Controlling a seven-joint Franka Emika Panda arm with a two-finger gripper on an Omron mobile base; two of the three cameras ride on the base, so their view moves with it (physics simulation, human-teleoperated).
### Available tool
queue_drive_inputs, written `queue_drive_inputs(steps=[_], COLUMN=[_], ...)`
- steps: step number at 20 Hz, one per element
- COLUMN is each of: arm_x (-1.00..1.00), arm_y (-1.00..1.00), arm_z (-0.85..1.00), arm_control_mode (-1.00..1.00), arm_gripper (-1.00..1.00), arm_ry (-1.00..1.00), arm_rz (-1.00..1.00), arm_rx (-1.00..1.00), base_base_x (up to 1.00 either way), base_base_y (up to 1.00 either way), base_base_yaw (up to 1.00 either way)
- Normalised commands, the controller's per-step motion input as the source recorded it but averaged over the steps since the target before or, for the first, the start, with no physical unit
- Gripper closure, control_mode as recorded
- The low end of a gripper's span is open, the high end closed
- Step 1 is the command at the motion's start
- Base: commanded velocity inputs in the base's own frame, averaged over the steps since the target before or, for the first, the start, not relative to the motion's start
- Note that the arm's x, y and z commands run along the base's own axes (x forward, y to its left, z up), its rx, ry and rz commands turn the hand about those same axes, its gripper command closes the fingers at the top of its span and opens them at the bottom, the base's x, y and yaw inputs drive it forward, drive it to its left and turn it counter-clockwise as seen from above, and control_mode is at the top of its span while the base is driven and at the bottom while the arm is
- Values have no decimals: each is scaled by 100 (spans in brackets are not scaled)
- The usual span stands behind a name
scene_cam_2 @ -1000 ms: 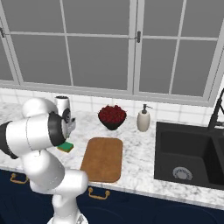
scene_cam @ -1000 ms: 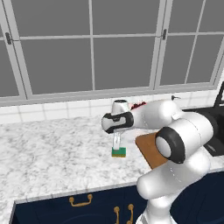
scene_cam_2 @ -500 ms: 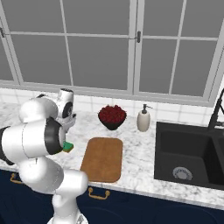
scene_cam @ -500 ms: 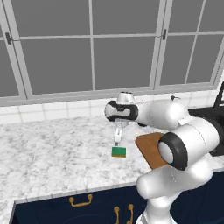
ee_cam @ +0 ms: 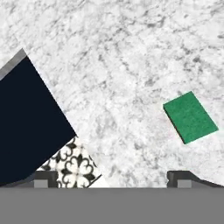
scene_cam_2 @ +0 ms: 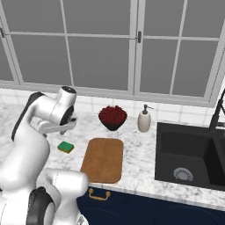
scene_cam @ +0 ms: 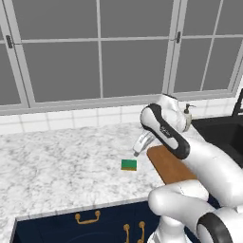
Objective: Pick up the sponge from the counter and clean the cutting board by briefly scrubbing or pressing down on the cutting board. Once finished, release the sponge.
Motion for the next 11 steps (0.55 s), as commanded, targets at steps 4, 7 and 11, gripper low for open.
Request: queue_drive_inputs(steps=[4,7,11], arm_x=[-84,-95,-100], arm_y=[-23,-15,-15], arm_z=[79,77,75], arm_control_mode=[-100,-100,-100], arm_gripper=[-100,-100,-100], arm_ry=[-20,-24,-26], arm_rz=[-34,-29,-25], arm_rx=[0,0,0], base_base_x=[0,0,0], base_base_y=[0,0,0], base_base_yaw=[0,0,0])
